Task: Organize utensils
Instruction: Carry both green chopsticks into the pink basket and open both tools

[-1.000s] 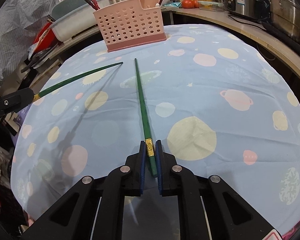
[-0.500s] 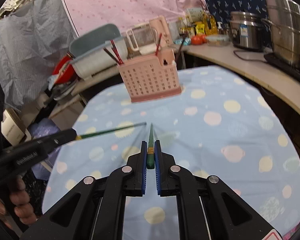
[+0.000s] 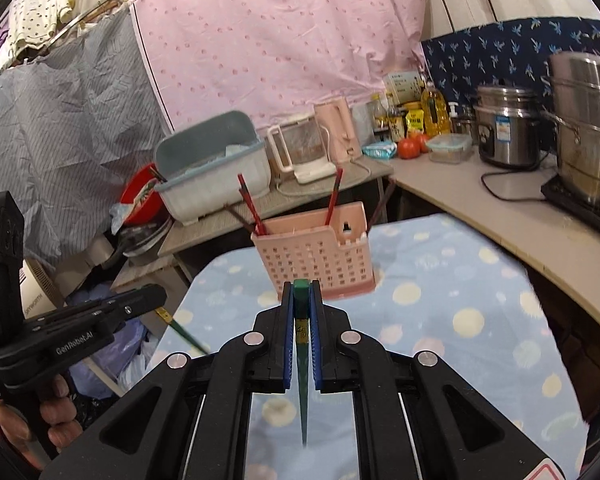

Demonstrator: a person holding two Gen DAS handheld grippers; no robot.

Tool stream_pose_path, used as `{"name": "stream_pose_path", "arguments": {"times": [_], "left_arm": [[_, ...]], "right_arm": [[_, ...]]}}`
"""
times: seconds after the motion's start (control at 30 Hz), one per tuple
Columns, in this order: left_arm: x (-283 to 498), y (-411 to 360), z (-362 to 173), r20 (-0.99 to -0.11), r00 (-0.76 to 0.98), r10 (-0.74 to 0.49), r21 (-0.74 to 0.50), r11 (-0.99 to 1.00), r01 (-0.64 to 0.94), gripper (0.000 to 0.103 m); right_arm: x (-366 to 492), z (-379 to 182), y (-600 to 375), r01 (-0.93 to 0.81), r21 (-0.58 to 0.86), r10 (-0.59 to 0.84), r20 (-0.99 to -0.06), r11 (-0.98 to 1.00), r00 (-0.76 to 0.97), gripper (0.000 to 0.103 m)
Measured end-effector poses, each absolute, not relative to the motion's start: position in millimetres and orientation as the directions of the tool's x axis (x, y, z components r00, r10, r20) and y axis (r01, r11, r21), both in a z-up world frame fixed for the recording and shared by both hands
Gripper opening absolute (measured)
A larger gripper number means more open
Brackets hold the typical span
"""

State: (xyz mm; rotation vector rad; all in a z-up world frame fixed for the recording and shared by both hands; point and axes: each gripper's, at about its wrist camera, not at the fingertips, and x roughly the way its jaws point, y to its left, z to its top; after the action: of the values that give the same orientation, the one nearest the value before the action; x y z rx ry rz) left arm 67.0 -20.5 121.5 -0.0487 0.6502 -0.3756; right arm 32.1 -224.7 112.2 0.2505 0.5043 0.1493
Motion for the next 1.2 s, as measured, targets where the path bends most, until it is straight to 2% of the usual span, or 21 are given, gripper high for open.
{"name": "stream_pose_path", "arguments": {"times": [0.3,0.53,0.7,0.87,1.07,1.2], "left_arm": [[117,-26,182,-0.483,0.799,-0.358,-0.136,0.932,0.335,0.007],[174,-26,236,-0.348,0.876,-0.335,-0.136,0.942,0.306,0.007],[215,-30,251,-0.296,0.903,-0.311,-0.129,0.95,0.285,0.007],[249,-30,232,-0.335,0.9,-0.279,-0.117,0.96,0.254,0.007],[275,-28,194,-0.4,0.878,-0.264,-0.126,0.964,0.233,0.007],[281,-27,192,-0.413,0.868,-0.274,-0.15,0.961,0.233,0.007]], "right_arm": [[89,165,-230,-0.09,0.245,0.177,-0.359,0.965,0.916,0.007],[156,209,-232,-0.087,0.26,0.156,-0.261,0.962,0.953,0.007],[207,226,-231,-0.069,0.286,0.135,-0.216,0.956,0.967,0.007],[248,207,-228,-0.05,0.311,0.134,-0.253,0.949,0.958,0.007],[275,149,-221,-0.033,0.336,0.161,-0.362,0.941,0.918,0.007],[280,128,-218,-0.024,0.338,0.166,-0.397,0.941,0.902,0.007]]}}
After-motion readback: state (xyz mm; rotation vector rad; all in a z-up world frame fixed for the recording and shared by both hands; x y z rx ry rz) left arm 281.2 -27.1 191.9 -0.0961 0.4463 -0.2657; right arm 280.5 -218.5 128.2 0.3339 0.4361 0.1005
